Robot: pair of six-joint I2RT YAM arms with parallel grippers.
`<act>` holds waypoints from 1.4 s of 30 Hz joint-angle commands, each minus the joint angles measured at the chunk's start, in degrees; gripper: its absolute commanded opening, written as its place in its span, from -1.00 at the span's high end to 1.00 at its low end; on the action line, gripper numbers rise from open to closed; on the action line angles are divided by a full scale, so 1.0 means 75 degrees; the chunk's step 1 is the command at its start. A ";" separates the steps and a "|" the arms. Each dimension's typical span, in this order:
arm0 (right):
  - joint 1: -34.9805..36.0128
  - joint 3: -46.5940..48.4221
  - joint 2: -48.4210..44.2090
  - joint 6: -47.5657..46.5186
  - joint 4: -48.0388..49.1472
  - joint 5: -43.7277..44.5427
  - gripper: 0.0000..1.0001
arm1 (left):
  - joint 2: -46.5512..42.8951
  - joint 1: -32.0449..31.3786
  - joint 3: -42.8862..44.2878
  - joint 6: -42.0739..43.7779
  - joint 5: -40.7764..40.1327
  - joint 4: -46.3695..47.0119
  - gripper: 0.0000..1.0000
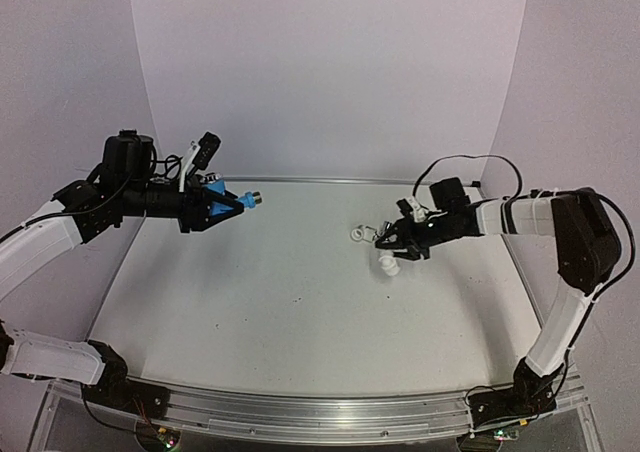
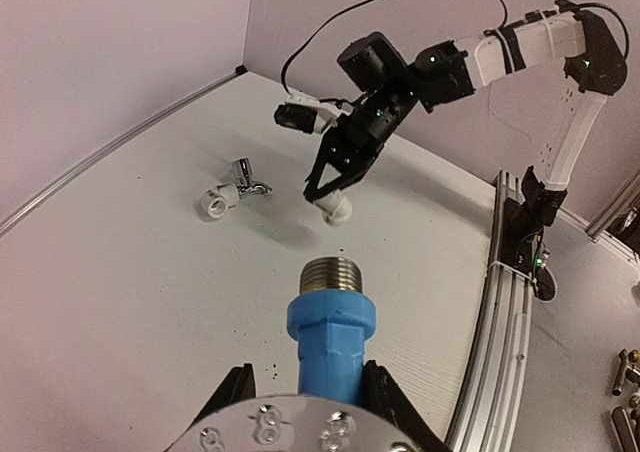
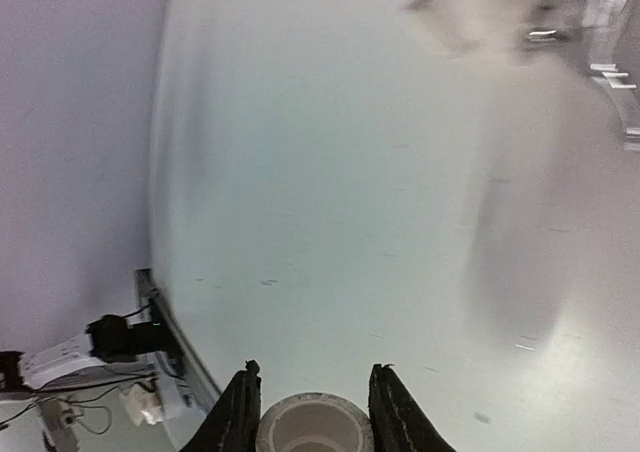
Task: Install the water faucets
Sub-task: Move the adaptor to the center of the board.
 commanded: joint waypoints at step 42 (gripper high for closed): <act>0.2018 -0.1643 -0.2170 -0.1838 -0.0603 0.4449 -0.73 | -0.0087 0.0030 -0.0012 0.0230 -0.0074 0.0169 1.00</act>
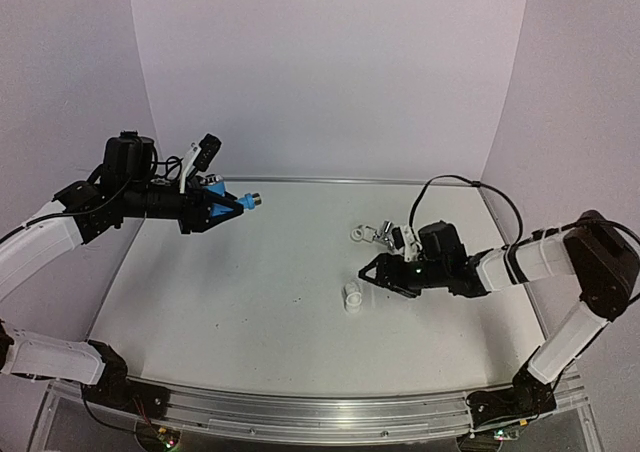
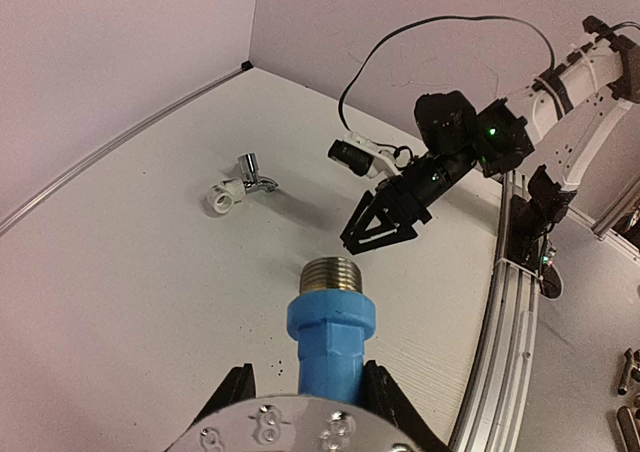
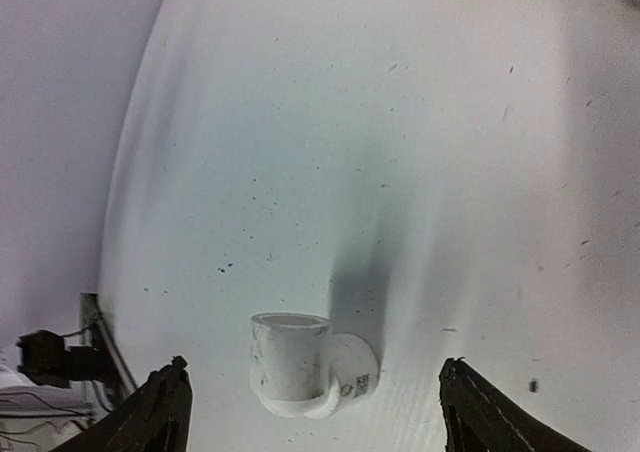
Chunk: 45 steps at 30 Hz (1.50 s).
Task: Install the water faucets
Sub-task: Move the adaptor to the center of the board, then pick up the adaptor from the center of the board.
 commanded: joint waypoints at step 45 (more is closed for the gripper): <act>0.1185 0.9632 0.5204 -0.0742 -1.2185 0.1524 -0.76 | -0.0280 0.0041 -0.0045 0.0170 0.0247 0.0168 1.00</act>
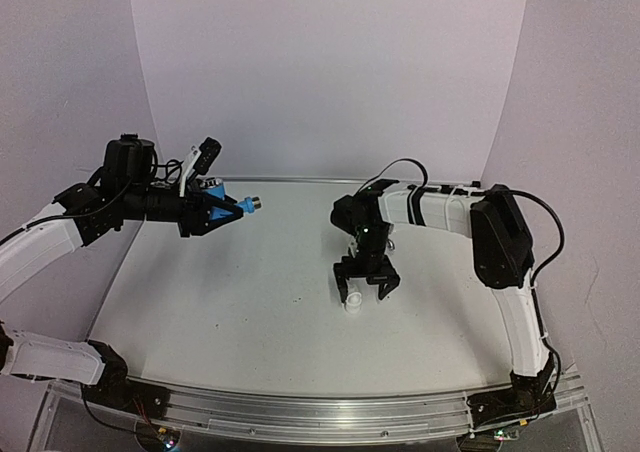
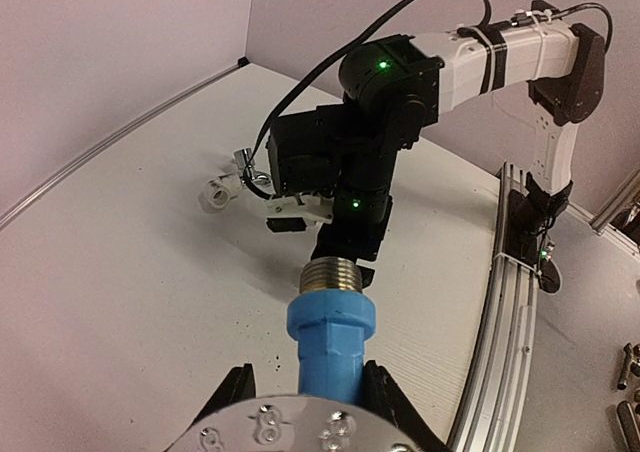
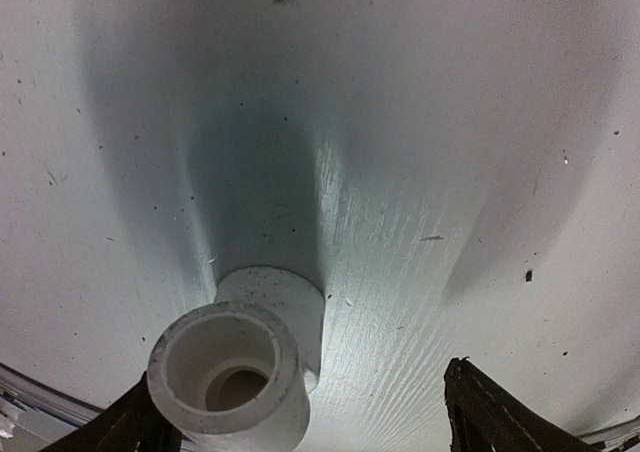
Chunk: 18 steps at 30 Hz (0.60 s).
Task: Install the water faucets
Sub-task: Pick up the adaptor from the center of the board.
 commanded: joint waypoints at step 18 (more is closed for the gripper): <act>0.0316 0.0877 0.0679 0.0001 -0.0402 0.0505 -0.04 | -0.0175 0.0041 0.0081 0.0100 0.0318 0.0171 1.00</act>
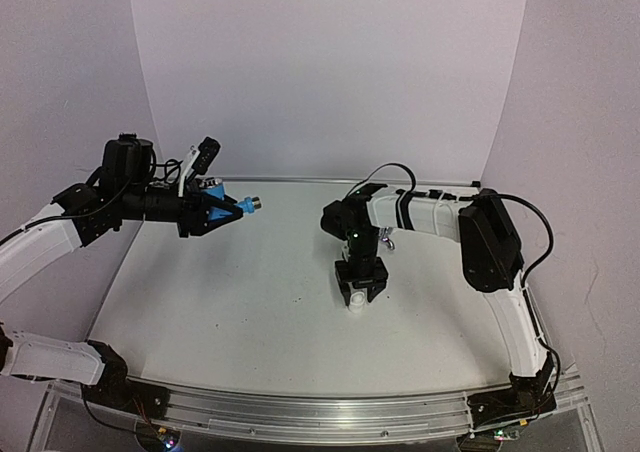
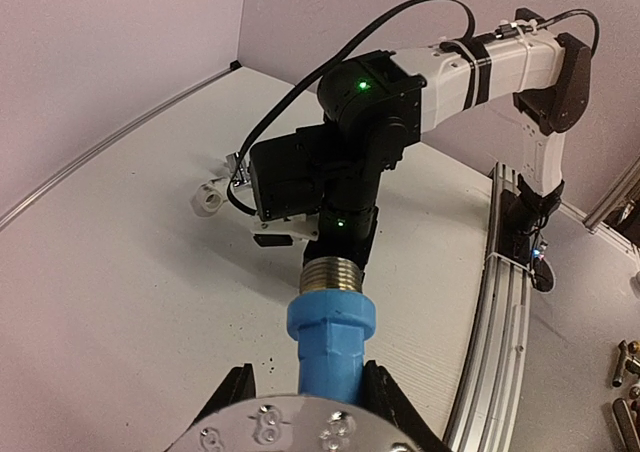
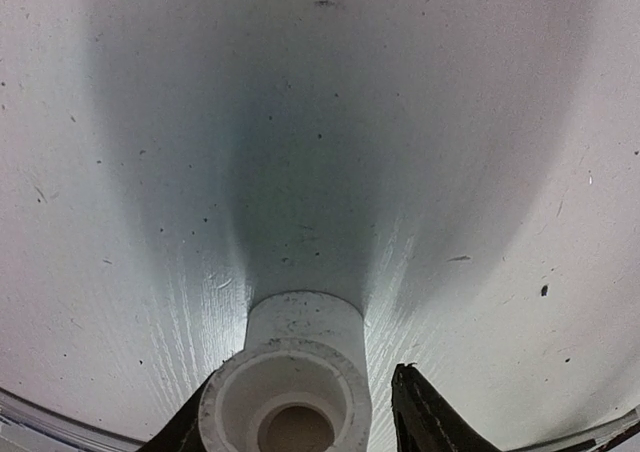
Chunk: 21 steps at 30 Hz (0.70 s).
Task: Install the water faucets
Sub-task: Pick up the adaptor from the center of the board.
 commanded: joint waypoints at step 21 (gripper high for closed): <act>0.0130 -0.2175 -0.3340 -0.4228 0.4759 0.1139 1.00 | 0.0461 0.0041 0.0257 -0.0337 0.0860 0.0433 1.00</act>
